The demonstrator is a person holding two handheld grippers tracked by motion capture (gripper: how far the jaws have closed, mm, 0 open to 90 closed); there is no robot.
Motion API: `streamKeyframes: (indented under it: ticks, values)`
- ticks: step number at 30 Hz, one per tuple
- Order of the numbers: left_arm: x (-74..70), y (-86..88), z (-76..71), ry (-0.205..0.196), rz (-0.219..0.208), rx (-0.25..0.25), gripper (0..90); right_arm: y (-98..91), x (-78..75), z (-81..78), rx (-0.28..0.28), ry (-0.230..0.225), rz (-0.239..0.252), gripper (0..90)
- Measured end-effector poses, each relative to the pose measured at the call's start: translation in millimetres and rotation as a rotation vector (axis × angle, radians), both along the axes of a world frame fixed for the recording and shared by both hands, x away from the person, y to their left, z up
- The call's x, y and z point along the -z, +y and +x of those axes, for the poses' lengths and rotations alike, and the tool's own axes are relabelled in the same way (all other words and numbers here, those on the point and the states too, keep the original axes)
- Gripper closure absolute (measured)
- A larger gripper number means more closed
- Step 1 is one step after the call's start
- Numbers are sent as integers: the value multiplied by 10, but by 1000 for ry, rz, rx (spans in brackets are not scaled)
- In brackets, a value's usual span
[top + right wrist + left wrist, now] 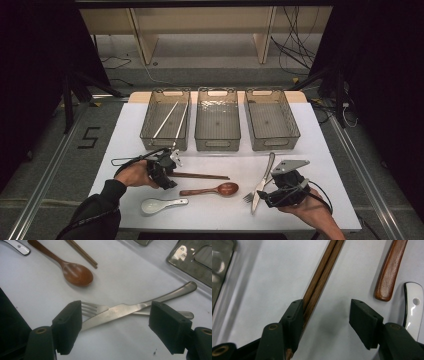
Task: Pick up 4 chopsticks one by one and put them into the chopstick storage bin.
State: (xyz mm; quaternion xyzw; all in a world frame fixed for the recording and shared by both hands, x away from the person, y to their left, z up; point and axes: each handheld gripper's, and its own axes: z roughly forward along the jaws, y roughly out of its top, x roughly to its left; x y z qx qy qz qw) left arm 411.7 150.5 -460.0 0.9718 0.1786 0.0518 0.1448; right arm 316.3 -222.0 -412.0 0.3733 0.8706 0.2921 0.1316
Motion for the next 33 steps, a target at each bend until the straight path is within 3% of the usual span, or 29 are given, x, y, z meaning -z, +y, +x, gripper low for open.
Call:
streamKeyframes:
  ticks: [12, 24, 33]
  values:
    - [-20, 36, 13, 31, 19, 0, 470, 1, -4, -1, -2, 1, 1, 277]
    - [-8, 53, 44, 10, 22, 8, 462, 2, -1, 0, -5, 1, 0, 281]
    - [30, 33, 49, 57, 49, 29, 497, 3, -1, 0, -8, 6, 1, 282]
